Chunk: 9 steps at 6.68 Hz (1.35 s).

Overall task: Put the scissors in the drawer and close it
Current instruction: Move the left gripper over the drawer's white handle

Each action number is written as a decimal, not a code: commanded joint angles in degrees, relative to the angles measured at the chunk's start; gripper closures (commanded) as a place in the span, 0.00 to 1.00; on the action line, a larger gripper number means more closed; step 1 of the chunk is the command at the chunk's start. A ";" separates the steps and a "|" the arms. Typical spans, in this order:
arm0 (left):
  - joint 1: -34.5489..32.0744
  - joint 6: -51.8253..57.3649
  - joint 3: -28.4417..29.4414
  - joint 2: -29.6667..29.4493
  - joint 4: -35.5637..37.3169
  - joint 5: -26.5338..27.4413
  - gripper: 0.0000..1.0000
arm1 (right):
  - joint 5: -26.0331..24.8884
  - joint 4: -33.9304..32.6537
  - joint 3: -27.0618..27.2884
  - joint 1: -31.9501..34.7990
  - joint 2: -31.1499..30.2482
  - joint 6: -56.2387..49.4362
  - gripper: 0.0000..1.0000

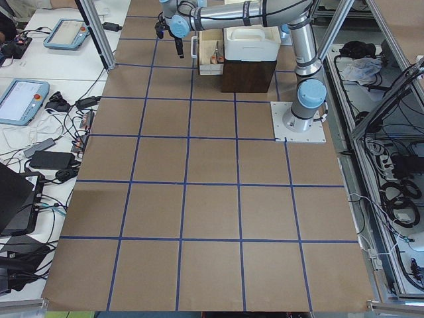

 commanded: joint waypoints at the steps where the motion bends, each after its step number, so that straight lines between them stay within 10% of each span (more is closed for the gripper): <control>1: 0.01 -0.09 -0.21 -1.19 -2.57 0.18 0.00 | 0.10 -0.15 0.00 0.01 0.00 -0.03 0.00; 9: -0.60 -1.15 -0.48 0.83 -14.53 -2.37 0.00 | 0.10 0.11 0.00 0.02 0.00 -0.03 0.00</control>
